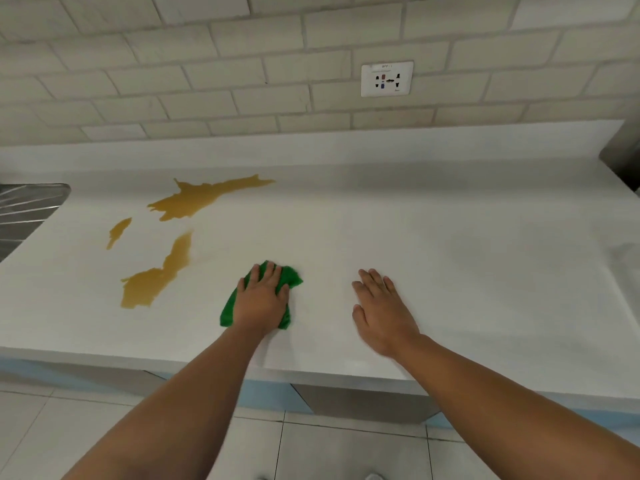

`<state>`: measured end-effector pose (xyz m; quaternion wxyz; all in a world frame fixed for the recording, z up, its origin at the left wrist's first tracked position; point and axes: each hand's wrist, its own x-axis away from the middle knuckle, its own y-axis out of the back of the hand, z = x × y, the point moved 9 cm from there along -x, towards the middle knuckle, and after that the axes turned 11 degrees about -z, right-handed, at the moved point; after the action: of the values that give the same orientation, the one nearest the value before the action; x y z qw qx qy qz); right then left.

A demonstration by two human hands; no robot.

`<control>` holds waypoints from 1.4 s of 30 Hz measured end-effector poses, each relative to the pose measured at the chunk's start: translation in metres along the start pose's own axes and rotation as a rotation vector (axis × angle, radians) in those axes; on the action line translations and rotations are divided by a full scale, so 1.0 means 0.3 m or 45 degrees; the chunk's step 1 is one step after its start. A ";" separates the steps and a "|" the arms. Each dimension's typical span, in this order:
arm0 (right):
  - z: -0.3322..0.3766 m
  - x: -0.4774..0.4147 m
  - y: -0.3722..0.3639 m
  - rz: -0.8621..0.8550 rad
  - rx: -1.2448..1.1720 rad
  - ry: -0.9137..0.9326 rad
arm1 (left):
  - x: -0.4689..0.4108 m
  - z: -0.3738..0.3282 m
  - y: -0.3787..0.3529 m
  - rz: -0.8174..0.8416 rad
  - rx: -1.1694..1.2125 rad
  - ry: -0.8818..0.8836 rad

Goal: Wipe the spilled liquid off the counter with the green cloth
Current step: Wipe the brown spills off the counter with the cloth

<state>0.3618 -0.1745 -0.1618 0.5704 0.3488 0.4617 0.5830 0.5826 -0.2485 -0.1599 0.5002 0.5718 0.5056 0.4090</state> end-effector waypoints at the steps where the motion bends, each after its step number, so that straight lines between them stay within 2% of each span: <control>1: 0.000 0.000 0.000 0.000 0.000 0.002 | 0.001 -0.065 -0.006 -0.003 0.018 -0.035; 4: -0.001 -0.004 0.005 -0.005 -0.009 -0.006 | 0.090 -0.257 -0.025 0.028 0.103 -0.314; 6: -0.003 -0.010 0.012 -0.028 -0.027 -0.032 | 0.162 -0.300 -0.015 0.072 0.291 -0.395; 7: 0.001 -0.014 0.015 -0.029 -0.022 -0.042 | 0.178 -0.281 0.009 0.097 0.465 -0.323; 10: 0.022 -0.038 0.018 -0.008 -0.006 -0.045 | 0.178 -0.140 0.101 0.085 1.015 0.135; 14: 0.105 -0.092 0.010 0.032 -0.083 0.036 | 0.136 0.109 0.192 -0.023 1.413 0.562; 17: 0.184 -0.131 -0.007 0.035 -0.108 0.081 | 0.104 0.300 0.215 -0.040 1.232 0.632; 21: 0.237 -0.158 -0.040 0.053 -0.119 0.079 | 0.069 0.443 0.250 -0.155 0.616 0.541; 24: 0.232 -0.173 -0.054 0.033 -0.081 0.028 | 0.071 0.371 0.223 -0.125 0.396 0.300; 26: 0.206 -0.177 -0.056 0.003 -0.046 -0.028 | 0.106 0.287 0.145 -0.058 0.124 0.070; 28: 0.180 -0.177 -0.056 -0.024 -0.019 -0.088 | 0.122 0.244 0.085 -0.096 -0.098 -0.092; 32: 0.138 -0.163 -0.043 -0.056 -0.012 -0.203 | -0.026 0.239 0.084 -0.174 -0.117 -0.169; 36: 0.101 -0.138 -0.022 -0.072 0.028 -0.309 | -0.265 0.190 0.071 -0.030 -0.174 -0.122; 39: 0.052 -0.117 -0.007 -0.089 0.073 -0.415 | -0.298 -0.068 0.014 0.051 -0.163 -0.408; 42: 0.012 -0.089 0.006 -0.109 0.127 -0.465 | -0.155 -0.280 -0.047 0.107 -0.134 -0.731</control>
<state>0.3673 -0.2001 -0.1557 0.6510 0.4566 0.3932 0.4616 0.4913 -0.2812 -0.1582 0.6344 0.6578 0.2973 0.2766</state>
